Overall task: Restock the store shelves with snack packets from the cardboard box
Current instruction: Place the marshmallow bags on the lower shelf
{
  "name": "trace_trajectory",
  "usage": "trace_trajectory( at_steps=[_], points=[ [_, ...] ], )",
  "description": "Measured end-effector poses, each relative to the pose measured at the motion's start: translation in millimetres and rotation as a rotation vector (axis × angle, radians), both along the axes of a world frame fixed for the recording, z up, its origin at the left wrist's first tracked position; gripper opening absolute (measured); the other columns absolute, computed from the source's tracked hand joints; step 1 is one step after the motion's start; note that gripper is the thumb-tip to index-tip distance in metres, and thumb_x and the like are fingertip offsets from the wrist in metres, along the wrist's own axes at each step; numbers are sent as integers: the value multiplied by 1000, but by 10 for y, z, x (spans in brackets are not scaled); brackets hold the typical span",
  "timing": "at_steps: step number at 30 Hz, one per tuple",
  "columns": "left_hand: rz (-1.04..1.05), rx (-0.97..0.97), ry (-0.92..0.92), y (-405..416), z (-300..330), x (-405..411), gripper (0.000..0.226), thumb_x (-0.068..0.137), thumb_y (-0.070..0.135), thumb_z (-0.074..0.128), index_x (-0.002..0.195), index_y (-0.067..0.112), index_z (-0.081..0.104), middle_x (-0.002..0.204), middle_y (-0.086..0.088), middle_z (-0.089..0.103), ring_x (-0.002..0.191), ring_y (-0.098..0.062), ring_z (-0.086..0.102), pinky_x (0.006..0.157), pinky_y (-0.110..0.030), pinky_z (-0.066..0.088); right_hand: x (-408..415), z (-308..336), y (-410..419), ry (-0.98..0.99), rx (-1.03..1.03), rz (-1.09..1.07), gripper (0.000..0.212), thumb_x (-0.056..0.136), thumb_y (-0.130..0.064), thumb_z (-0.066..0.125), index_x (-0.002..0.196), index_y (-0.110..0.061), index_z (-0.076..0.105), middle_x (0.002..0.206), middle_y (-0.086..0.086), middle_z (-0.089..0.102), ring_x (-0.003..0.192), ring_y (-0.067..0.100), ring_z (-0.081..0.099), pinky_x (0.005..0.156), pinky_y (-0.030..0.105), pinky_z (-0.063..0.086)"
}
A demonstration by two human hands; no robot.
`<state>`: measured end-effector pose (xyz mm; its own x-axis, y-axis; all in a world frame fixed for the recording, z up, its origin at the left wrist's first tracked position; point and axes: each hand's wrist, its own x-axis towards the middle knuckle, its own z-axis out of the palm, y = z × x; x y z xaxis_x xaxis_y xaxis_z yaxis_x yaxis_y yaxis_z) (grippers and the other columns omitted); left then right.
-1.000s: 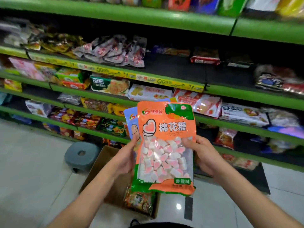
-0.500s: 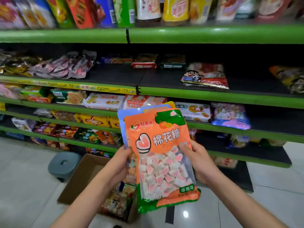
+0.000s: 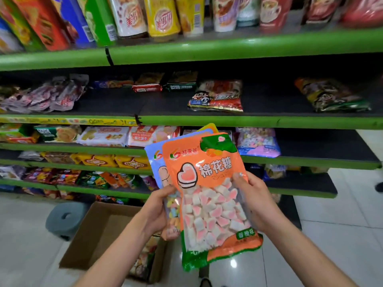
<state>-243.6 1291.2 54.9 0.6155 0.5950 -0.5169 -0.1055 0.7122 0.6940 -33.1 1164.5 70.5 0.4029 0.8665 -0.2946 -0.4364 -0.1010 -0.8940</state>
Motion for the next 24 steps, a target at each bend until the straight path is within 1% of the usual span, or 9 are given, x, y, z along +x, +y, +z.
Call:
trace_trajectory(
  at_steps=[2,4,6,9,12,14,16,19,24],
  points=[
    [-59,-11,-43,48,-1,95,47,52,23,90,94,4,81,98,-20,77,82,-35,76,67,-42,62,55,23,15,3,0,-21,28,104,-32,49,108,-22,75,118,12,73,109,32,70,92,50,54],
    [-103,-22,-73,126,-23,181,62,37,20,97,94,2,80,95,-21,77,80,-35,76,68,-42,63,103,27,41,-2,-25,-60,27,103,-33,51,109,-22,75,118,12,73,110,32,70,98,54,51],
    [-119,2,-66,218,-56,264,51,45,16,91,94,3,80,94,-20,77,79,-34,76,72,-44,63,131,53,79,-18,-49,-91,27,102,-34,52,108,-22,75,118,12,73,110,33,70,100,57,49],
    [-78,8,-63,322,-139,389,37,62,14,74,98,6,78,98,-19,76,83,-35,74,85,-49,58,145,100,126,-85,-97,-119,25,100,-36,54,105,-25,75,114,8,75,107,30,71,97,55,52],
    [-90,4,-122,366,-191,481,33,54,14,74,86,10,82,89,-15,78,77,-31,76,68,-40,63,169,134,151,-139,-97,-151,24,97,-39,56,101,-27,76,110,5,76,104,26,73,89,47,58],
    [-133,-4,-168,379,-198,523,35,50,15,78,84,10,83,88,-14,78,77,-29,77,66,-37,62,186,141,156,-137,-94,-167,25,98,-36,55,101,-23,76,112,8,75,105,28,72,94,51,55],
    [-178,-27,-202,387,-211,557,44,47,15,87,91,9,82,94,-16,78,83,-32,76,78,-46,63,214,142,143,-122,-112,-179,25,101,-33,54,101,-21,75,112,11,75,106,30,71,98,55,52],
    [-254,-39,-200,370,-173,604,62,45,20,94,103,6,79,104,-19,76,92,-36,73,95,-52,52,297,155,122,-113,-120,-185,25,102,-31,52,101,-20,75,112,10,75,105,30,72,99,57,51],
    [-269,20,-195,275,-63,795,63,37,26,99,95,8,81,95,-16,78,83,-31,76,77,-42,63,480,180,18,-93,-101,-223,24,103,-31,52,102,-20,74,110,9,76,101,28,73,94,53,54]
  ],
)
